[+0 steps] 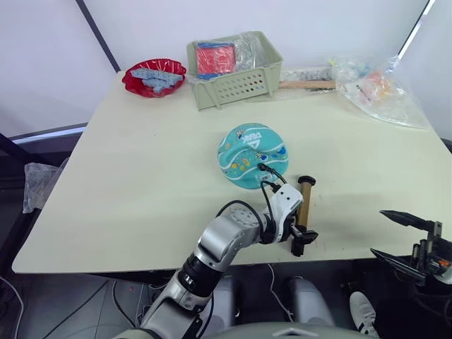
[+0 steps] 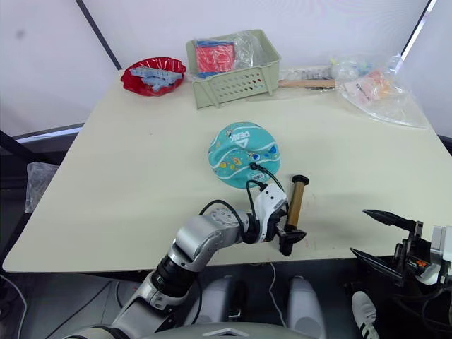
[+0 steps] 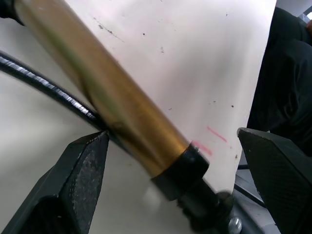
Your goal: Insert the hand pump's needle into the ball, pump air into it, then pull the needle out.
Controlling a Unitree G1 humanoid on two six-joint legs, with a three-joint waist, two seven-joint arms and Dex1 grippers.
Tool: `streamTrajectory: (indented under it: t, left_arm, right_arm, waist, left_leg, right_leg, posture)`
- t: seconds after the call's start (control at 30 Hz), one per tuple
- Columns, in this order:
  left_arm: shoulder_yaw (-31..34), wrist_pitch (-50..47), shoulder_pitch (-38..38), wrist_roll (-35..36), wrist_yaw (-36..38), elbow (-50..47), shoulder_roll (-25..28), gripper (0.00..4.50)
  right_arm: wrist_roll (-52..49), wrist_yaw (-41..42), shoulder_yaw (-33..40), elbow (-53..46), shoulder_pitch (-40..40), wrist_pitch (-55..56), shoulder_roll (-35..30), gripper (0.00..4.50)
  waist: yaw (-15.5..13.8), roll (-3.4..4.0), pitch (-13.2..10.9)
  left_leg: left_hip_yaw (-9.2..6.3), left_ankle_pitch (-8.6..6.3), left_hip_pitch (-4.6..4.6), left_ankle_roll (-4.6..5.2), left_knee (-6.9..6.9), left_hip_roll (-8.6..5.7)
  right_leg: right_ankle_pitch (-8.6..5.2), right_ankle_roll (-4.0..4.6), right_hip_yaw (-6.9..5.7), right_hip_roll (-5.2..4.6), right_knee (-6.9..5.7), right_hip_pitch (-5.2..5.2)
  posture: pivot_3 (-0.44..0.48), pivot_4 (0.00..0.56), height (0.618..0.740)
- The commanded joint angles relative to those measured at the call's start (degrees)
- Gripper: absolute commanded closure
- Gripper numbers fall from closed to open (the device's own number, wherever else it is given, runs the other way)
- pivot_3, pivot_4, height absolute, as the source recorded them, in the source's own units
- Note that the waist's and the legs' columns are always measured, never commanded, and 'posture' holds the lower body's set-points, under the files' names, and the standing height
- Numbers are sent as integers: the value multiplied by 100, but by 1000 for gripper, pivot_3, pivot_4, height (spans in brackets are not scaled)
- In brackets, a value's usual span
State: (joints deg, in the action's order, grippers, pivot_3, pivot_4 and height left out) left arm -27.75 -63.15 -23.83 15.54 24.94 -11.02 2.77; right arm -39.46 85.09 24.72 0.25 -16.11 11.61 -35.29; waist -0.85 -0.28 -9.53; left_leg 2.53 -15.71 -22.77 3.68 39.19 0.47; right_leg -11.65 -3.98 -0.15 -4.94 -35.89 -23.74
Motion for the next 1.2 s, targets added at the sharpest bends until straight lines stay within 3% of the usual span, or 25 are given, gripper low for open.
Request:
streamTrajectory:
  t: [0.03, 0.27, 0.37, 0.43, 0.47, 0.53, 0.6, 0.8, 1.0, 1.2]
  left_arm:
    - [-118, -99, -134, -70, -145, 19, -112, 52]
    - [-175, -232, -240, -164, -293, 269, -113, 52]
    - [-225, -280, -249, -218, -320, 307, -56, 835]
    - [-233, -276, -233, -240, -329, 305, -40, 1687]
    - [-228, -277, -226, -242, -334, 298, -36, 1911]
    - [-214, -278, -216, -237, -333, 280, -13, 2894]
    - [-182, -268, -198, -224, -321, 223, 39, 3310]
    - [-155, -77, -115, -78, -26, -136, 365, 3311]
    - [-354, 1037, 97, -109, 855, -745, 1352, 3311]
    - [-232, 2016, 499, -137, 1260, -864, 1782, 3311]
  right_arm:
    - [-50, 44, 20, -152, -6, 73, -6, 0]
    - [-23, 70, 37, -106, -7, 91, -45, 0]
    - [7, 60, 30, -92, 9, 112, -23, 0]
    - [27, 59, 20, -75, 19, 134, -6, 0]
    - [34, 56, 15, -69, 23, 142, 3, 0]
    - [54, 53, -1, -53, 36, 162, 19, 0]
    - [71, 53, -19, -40, 49, 182, 35, 0]
    - [71, 25, -71, -25, 82, 214, 64, 0]
    - [-13, -355, -174, -211, 216, -35, 188, 0]
    - [0, -1104, -302, -570, 308, -477, 387, 0]
  waist:
    - [2, 1, 1]
    - [0, 1, 0]
    - [0, 1, 1]
    - [0, 1, 1]
    - [0, 1, 1]
    - [0, 1, 1]
    - [0, 1, 1]
    - [3, 3, 2]
    - [2, 6, 3]
    - [-1, 7, 3]
  left_leg:
    - [0, 0, 0, 0, 0, -1]
    - [-2, 0, -1, 0, 2, -3]
    - [-2, 0, -1, 0, 2, -3]
    - [-2, 0, -1, 0, 2, -3]
    - [-2, 0, -1, 0, 2, -3]
    - [-3, 0, -1, 0, 2, -2]
    - [-3, 0, -1, 0, 3, -2]
    - [-5, 0, -1, 0, 2, -1]
    - [-5, 0, 0, -1, 2, 3]
    - [-1, 0, -2, -1, 2, 2]
  right_leg:
    - [0, 0, 0, 0, 0, 1]
    - [0, 1, 0, -2, 1, 2]
    - [0, 0, 0, -2, 1, 2]
    - [0, 1, 0, -2, 1, 2]
    - [0, 1, 0, -2, 1, 2]
    - [1, 1, 0, -2, 0, 2]
    - [1, 1, 0, -3, 0, 3]
    - [1, 2, -1, -2, 0, 2]
    - [2, 6, -2, -4, 0, 2]
    - [5, 9, -2, -17, 2, 2]
  posture:
    - [0, 150, 738]
    - [0, 150, 738]
    - [0, 150, 738]
    - [0, 150, 738]
    - [0, 150, 738]
    - [0, 150, 738]
    - [0, 150, 738]
    - [0, 150, 738]
    - [0, 150, 738]
    - [0, 150, 738]
